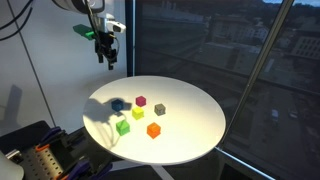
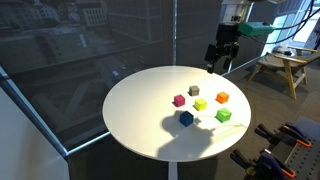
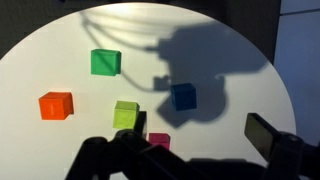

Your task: Put the blue block onto the yellow one

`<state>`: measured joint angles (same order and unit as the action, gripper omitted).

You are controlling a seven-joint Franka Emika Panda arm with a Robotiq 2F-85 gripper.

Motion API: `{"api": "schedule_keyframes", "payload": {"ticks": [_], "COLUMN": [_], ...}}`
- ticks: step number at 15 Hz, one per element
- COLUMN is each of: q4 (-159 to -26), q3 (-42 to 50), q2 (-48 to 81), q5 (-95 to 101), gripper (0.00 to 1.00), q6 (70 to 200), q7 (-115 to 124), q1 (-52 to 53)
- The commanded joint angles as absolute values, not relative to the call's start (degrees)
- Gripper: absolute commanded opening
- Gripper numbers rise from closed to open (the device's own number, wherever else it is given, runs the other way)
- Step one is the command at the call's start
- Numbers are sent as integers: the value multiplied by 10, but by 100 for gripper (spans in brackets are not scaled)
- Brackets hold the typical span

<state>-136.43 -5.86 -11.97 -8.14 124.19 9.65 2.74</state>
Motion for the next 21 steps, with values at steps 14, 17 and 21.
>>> {"api": "schedule_keyframes", "payload": {"ticks": [14, 17, 21], "q4": [-1363, -1363, -1363], "q3": [-53, -53, -53], "q2": [-47, -47, -47], "q5": [-80, -80, -80], "gripper": [100, 100, 100], "q6": [1304, 1304, 1304], "q7": [97, 97, 97], "q1": [33, 33, 33]}}
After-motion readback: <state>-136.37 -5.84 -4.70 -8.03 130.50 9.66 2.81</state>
